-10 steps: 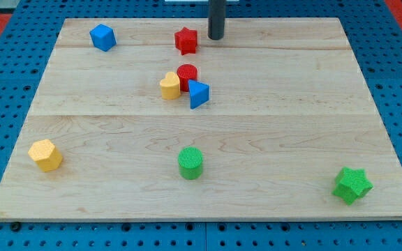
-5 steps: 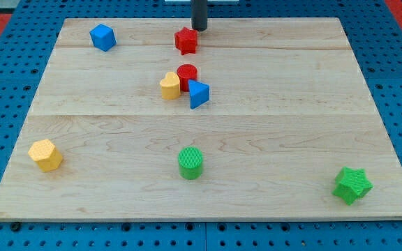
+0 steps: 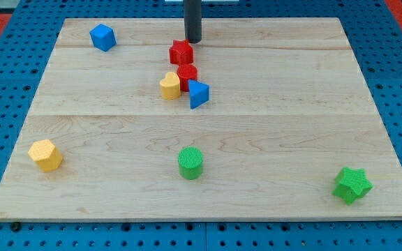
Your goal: Move the red star above to the yellow heart
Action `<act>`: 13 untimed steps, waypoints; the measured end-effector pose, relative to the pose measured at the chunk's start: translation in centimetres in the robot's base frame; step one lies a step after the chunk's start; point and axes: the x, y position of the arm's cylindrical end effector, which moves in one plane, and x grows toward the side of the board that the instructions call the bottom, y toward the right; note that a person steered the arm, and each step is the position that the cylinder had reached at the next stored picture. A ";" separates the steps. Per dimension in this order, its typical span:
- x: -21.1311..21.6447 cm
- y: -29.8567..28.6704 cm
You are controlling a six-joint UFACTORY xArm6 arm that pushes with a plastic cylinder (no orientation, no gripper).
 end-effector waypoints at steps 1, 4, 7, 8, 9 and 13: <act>0.0 -0.5; 2.2 -1.1; 4.5 -0.8; 4.5 -3.3; 3.0 -3.8; 6.6 -7.3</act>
